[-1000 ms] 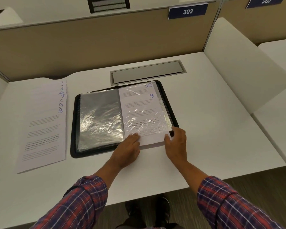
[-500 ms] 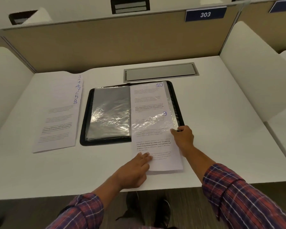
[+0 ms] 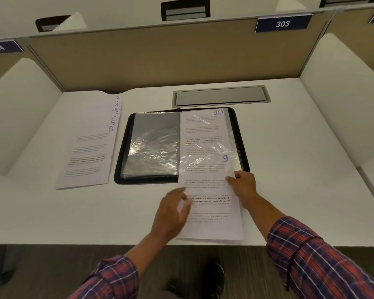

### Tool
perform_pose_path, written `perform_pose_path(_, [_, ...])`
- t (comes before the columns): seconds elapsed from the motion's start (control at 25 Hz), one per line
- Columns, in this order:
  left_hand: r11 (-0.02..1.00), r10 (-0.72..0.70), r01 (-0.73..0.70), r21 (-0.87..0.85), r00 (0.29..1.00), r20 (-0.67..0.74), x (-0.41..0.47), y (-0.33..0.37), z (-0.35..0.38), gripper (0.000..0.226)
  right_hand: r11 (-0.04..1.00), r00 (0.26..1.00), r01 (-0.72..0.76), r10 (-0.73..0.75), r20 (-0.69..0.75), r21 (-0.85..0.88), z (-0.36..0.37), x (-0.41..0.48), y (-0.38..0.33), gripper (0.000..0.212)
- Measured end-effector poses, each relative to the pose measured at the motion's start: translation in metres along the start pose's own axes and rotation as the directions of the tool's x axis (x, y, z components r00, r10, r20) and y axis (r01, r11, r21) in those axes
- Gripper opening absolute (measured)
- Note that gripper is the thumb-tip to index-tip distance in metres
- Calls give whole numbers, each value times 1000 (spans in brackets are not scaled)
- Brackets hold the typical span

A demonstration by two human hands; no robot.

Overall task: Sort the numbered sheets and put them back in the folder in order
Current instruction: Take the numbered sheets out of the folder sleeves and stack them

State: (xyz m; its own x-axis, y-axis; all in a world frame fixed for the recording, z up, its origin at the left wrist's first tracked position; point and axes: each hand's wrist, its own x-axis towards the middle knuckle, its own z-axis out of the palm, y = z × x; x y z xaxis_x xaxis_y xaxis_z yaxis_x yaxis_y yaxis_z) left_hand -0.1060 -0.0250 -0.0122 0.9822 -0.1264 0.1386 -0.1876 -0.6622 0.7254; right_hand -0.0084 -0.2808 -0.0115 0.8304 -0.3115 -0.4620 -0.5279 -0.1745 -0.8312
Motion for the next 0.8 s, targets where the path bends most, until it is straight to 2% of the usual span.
perform_pose_path(0.04, [981,-183,177,-73,980,-77,9,6,-1,31,1000,1000,-5,5,4,6,0,-2,2,4])
perform_pose_path(0.12, [874,-469,438,-211,874,-127,29,17,-4,31,1000,1000,-14,14,7,2,-1,-6,6,4])
perform_pose_path(0.2, [698,-669,607,-380,742,-41,43,26,-7,39,1000,1000,-26,26,2,-6,-3,-12,10,5])
perform_pose_path(0.24, [617,-722,652,-441,692,11,47,28,-8,42,999,999,-36,36,-2,-2,-4,-16,12,6])
perform_pose_path(0.36, [491,-774,709,-507,622,121,51,26,-5,48,998,998,-63,63,5,24,-8,-31,15,8])
perform_pose_path(0.48, [426,-770,707,-565,611,183,50,23,-4,45,997,998,-61,60,17,41,-12,-46,17,11])
perform_pose_path(0.64, [453,-730,692,-562,650,212,40,24,-7,9,998,999,-51,50,19,39,-16,-58,17,13])
perform_pose_path(0.8, [425,-716,683,-593,655,241,35,26,-10,15,990,997,-83,83,7,116,-20,-64,8,8])
